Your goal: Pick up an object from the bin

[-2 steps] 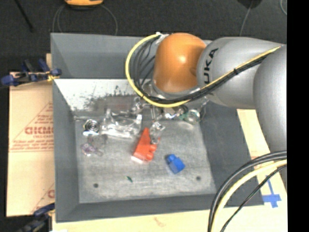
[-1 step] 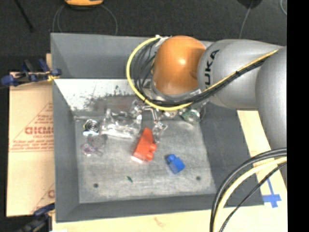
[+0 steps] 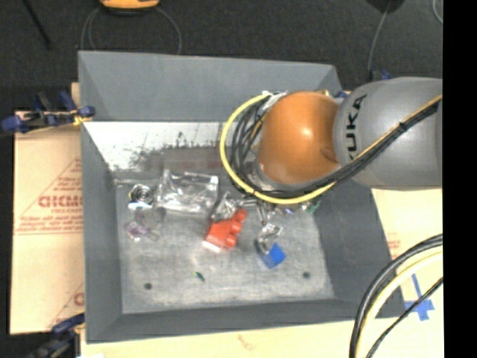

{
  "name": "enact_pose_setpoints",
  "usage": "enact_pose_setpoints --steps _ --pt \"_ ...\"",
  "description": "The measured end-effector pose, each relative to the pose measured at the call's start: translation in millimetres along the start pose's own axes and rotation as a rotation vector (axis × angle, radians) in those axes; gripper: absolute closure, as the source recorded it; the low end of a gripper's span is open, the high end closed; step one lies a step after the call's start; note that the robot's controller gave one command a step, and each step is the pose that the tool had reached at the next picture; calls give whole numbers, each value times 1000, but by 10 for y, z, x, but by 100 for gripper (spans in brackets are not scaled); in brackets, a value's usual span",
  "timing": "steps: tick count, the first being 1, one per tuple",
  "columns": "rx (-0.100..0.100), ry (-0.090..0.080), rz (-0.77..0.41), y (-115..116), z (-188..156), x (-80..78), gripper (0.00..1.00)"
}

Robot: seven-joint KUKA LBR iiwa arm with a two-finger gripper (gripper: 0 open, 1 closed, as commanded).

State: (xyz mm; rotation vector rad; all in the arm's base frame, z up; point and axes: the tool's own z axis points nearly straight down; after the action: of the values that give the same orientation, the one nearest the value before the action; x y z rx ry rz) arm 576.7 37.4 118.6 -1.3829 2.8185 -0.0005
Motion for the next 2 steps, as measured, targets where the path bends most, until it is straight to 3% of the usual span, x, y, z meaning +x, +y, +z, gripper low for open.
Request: enact_pose_setpoints --steps 1,2 --pt "3 -5 -166 -66 251 -58 0" --pt "0 -3 -164 -62 269 -51 100"
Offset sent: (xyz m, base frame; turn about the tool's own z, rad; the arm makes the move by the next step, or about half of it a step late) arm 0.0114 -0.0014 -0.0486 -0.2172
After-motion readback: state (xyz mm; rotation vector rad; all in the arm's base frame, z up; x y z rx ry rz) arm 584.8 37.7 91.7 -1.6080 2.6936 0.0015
